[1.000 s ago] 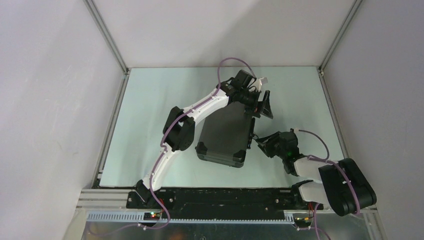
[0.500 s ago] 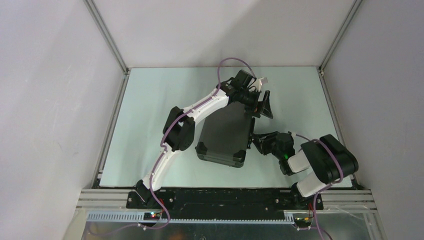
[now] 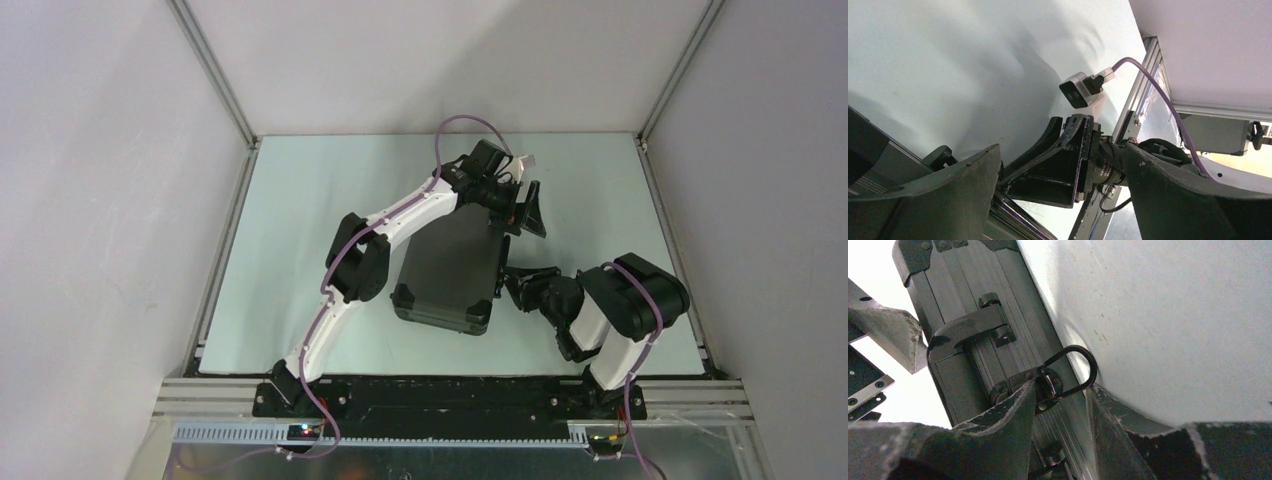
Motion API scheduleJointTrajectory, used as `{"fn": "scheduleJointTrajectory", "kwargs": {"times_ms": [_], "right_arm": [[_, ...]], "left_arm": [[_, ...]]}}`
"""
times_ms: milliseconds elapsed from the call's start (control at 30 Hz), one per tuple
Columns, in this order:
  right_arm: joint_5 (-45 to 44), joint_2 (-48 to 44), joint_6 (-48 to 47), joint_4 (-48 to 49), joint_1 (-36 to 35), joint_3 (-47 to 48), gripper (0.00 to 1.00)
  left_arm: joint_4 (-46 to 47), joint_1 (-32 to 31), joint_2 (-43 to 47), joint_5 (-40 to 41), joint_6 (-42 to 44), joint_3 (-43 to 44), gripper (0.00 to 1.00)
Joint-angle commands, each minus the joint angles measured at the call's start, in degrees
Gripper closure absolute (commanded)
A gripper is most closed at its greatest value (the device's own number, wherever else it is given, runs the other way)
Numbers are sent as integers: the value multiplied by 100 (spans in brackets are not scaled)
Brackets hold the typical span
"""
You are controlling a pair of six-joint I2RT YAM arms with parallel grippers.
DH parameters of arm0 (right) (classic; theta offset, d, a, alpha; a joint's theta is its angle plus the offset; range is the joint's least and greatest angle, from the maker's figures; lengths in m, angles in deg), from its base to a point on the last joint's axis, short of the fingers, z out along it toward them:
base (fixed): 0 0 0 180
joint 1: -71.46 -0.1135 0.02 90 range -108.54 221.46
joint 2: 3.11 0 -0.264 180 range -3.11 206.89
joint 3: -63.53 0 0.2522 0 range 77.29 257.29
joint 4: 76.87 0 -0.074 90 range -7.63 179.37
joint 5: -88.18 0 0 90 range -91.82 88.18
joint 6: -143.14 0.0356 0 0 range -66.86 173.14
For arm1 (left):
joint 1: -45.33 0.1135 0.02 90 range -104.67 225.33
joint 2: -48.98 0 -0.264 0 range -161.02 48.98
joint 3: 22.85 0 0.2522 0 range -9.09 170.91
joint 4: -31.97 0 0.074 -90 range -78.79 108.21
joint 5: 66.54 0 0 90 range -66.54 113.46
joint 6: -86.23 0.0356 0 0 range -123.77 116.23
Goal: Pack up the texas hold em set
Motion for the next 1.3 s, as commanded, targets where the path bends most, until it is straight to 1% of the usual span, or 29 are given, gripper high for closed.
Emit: {"fn": "scheduleJointTrajectory", "kwargs": {"times_ms": [0,200,267,400,433,667,900,1067,1200,1267], "right_arm": [[-762,196,-353,-364,-63,-133,53],[-1194,310,-413,189,-149,-275,52],[-1359,403,-425,670,-188,-354,51],[-1515,602,-473,1124,-180,-357,50],[-1469,662,-517,1156,-172,-341,50],[-927,837,-922,1371,9,-71,48],[-679,491,-1487,1385,149,-50,48],[21,582,-1626,1422,310,111,47],[66,444,-1836,1420,293,137,51],[70,353,-1924,1422,303,125,55]], "left_arm": [[-672,119,-5,284,270,-85,2],[-671,125,-14,274,273,-96,2],[-675,123,-20,274,277,-96,2],[-678,117,-13,270,272,-94,1],[-675,126,-2,271,275,-101,3],[-671,172,37,256,301,-142,6],[-677,170,34,217,291,-128,7],[-674,173,40,210,288,-128,6],[-675,171,32,212,288,-129,6],[-676,170,19,212,294,-118,6]]}}
